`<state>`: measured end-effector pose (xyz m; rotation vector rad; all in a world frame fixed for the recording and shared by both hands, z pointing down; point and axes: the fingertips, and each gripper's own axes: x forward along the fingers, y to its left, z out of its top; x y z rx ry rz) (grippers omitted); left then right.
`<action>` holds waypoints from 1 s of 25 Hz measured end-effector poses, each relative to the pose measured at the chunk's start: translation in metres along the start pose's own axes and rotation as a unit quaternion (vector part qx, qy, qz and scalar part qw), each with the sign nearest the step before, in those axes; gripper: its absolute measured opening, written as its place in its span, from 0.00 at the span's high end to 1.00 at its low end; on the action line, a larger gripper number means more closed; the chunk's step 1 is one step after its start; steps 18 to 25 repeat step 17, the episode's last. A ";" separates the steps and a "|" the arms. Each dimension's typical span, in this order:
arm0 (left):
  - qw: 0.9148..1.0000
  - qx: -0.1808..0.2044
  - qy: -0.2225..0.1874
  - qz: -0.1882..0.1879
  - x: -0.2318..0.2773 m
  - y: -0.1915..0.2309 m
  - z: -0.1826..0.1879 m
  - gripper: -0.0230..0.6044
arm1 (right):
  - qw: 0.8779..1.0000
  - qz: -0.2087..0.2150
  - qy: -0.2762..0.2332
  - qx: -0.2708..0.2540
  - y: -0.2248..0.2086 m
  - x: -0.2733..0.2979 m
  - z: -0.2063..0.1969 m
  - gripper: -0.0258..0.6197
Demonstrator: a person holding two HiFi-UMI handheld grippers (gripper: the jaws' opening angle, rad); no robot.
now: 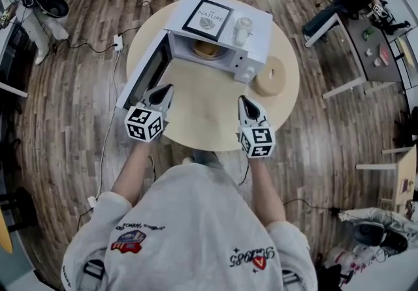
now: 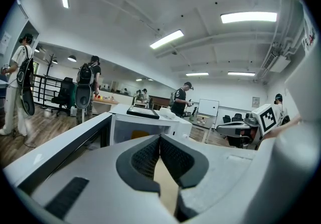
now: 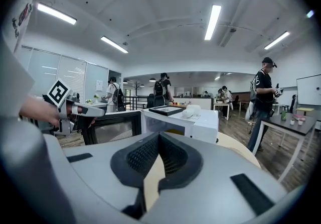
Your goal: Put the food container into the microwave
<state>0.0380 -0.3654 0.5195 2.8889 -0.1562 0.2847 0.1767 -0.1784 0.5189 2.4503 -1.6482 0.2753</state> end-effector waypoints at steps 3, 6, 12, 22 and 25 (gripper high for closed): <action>1.000 -0.001 -0.002 0.001 -0.005 -0.001 0.000 0.96 | 1.000 0.003 0.000 0.000 0.005 -0.002 0.000 0.96; 1.000 -0.002 -0.002 0.004 -0.003 -0.002 -0.005 0.96 | 1.000 0.006 0.001 0.004 0.002 -0.002 -0.006 0.96; 1.000 -0.004 0.001 0.009 0.002 -0.003 -0.012 0.96 | 1.000 0.011 0.005 -0.001 -0.001 0.002 -0.015 0.96; 1.000 -0.003 0.002 0.012 0.012 0.001 -0.018 0.96 | 1.000 0.011 0.007 0.003 -0.006 0.009 -0.020 0.96; 1.000 -0.003 0.002 0.012 0.012 0.001 -0.018 0.96 | 1.000 0.011 0.007 0.003 -0.006 0.009 -0.020 0.96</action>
